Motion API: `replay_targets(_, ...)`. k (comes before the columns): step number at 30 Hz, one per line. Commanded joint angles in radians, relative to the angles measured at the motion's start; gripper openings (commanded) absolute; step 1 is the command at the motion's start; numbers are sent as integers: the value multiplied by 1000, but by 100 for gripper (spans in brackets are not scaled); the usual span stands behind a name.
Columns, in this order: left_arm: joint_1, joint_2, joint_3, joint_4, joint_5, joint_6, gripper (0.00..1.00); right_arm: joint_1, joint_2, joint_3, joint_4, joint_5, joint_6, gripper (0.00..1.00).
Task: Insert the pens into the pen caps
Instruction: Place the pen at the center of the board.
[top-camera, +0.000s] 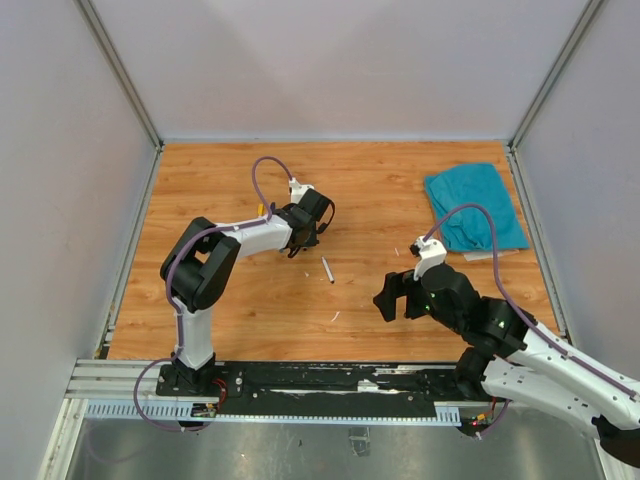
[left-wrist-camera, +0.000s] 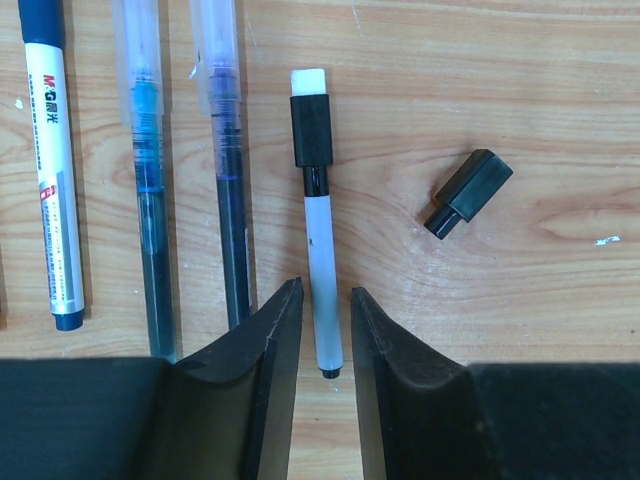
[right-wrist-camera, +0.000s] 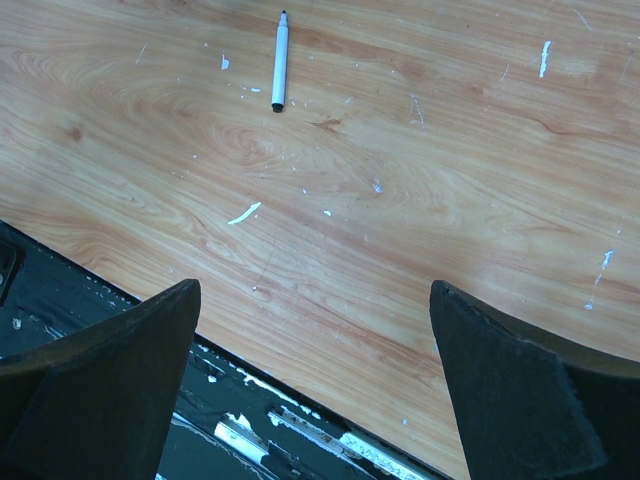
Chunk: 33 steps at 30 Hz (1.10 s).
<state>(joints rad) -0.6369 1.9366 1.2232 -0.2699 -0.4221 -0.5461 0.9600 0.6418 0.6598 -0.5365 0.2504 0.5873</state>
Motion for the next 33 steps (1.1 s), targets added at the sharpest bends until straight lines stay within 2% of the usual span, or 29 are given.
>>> replay_targets(1,8,27,9,-3,-7,-2,30,8,-15,-14,5,-2,16,97)
replay_targets(6,8,24,6,-6,-14,4,19,8,-15,-15,9,-1,17,97)
replay_targets(8,8,20,6,-9,-25,9,17,8,-13,-16,9,1,18,97)
replay_targets(15,8,-17,10,-15,-32,40,30,8,-21,-14,39,6,26,97)
replay_targets(20,8,-97,41,-23,-5,86,33,8,6,6,48,23,-3,97)
replay_targets(25,2,-248,22,-5,46,141,32,3,123,69,34,-20,-52,95)
replay_targets(30,3,-503,-135,63,133,183,33,-32,317,161,33,-125,-115,92)
replay_targets(33,3,-683,-224,47,164,189,36,-58,443,212,62,-179,-164,89)
